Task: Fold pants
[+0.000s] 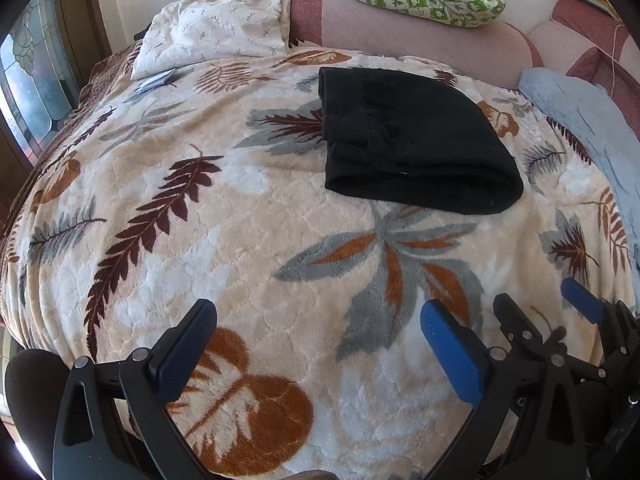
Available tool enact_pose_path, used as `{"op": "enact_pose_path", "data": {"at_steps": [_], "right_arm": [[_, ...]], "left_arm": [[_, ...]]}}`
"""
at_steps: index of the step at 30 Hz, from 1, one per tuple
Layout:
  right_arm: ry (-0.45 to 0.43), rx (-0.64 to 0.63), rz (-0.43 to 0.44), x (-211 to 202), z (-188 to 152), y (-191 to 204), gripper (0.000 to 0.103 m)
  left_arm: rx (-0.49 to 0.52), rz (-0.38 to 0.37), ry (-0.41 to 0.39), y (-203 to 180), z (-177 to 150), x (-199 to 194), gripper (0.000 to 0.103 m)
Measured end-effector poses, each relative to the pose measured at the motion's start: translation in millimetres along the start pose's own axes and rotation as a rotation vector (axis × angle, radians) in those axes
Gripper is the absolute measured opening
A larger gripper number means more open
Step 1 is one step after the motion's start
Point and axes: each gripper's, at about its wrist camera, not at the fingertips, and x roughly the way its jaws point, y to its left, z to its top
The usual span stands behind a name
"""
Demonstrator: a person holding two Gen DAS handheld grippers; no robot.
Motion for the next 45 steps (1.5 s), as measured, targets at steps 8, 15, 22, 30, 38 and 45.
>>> {"op": "enact_pose_path", "data": {"at_steps": [8,15,22,30,38,45], "right_arm": [[0.012,0.011,-0.002,3.9,-0.1,-5.9,0.088],[0.013,0.011,-0.003,4.8,-0.3,-7.0,0.088],[0.014,0.010,-0.003,4.9,-0.2,-7.1,0.088],[0.014,0.010,-0.002,4.3,0.1,-6.1,0.088],[0.011,0.009,-0.003,3.2,0.5,-5.2,0.088],[0.009,0.010,-0.003,3.5,1.3,-6.2,0.088]], "left_arm": [[0.013,0.005,0.012,-4.1,-0.8,2.8,0.102],[0.013,0.003,0.020,-4.0,-1.1,4.1,0.102],[0.011,0.000,0.023,-3.2,-1.6,5.0,0.102],[0.011,-0.002,0.030,-3.0,-2.3,6.2,0.102],[0.012,-0.003,0.032,-3.5,-2.6,6.6,0.102],[0.024,0.005,0.015,-5.9,-3.6,3.0,0.102]]}}
